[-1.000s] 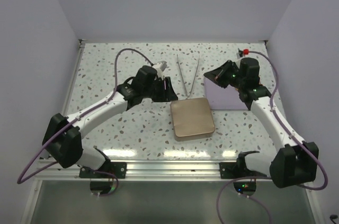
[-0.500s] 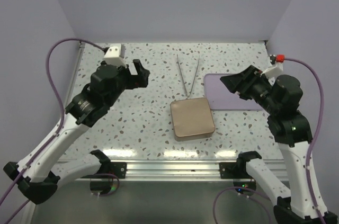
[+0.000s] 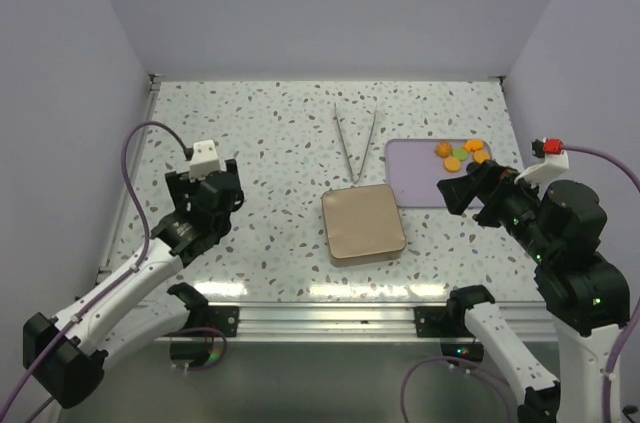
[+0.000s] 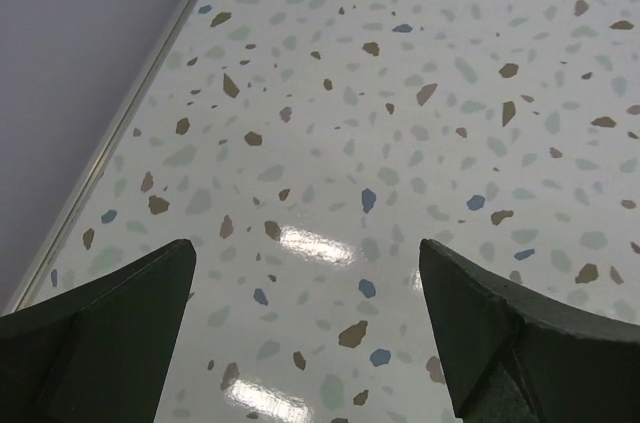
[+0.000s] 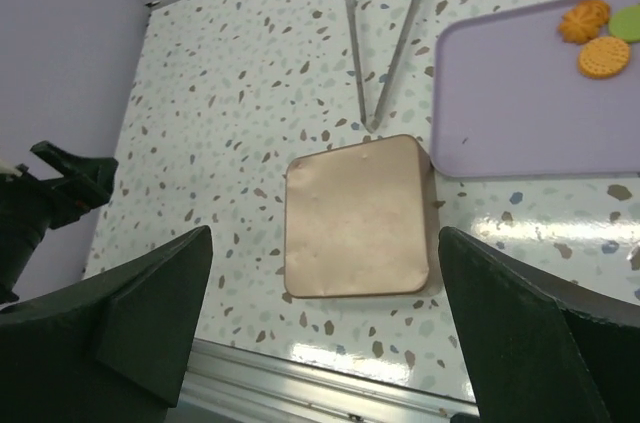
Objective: Pack the cookies
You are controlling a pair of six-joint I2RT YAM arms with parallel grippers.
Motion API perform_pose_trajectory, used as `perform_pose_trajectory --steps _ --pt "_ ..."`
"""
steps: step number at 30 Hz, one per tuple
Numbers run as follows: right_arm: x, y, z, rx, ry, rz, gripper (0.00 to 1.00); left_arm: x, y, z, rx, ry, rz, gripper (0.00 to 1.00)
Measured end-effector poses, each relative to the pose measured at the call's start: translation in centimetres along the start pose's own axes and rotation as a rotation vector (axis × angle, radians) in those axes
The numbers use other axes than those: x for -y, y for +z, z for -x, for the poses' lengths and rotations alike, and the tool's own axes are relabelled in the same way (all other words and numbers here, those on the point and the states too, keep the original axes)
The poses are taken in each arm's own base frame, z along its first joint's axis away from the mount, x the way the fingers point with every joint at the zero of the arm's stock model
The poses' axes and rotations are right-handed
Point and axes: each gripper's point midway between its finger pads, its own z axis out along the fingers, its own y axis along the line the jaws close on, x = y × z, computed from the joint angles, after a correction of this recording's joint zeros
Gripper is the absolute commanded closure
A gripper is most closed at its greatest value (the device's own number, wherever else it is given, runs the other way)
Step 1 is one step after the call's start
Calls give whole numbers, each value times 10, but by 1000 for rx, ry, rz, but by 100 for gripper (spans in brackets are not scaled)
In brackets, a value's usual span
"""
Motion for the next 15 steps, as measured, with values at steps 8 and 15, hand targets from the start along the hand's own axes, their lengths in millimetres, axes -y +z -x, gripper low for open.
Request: perform_pose_trajectory --steps 8,15 --pt "19 3 -3 -10 3 -104 1 -49 46 -62 -59 -75 151 0" --pt "24 7 -9 -25 2 -121 1 -72 77 -103 -71 -123 202 0"
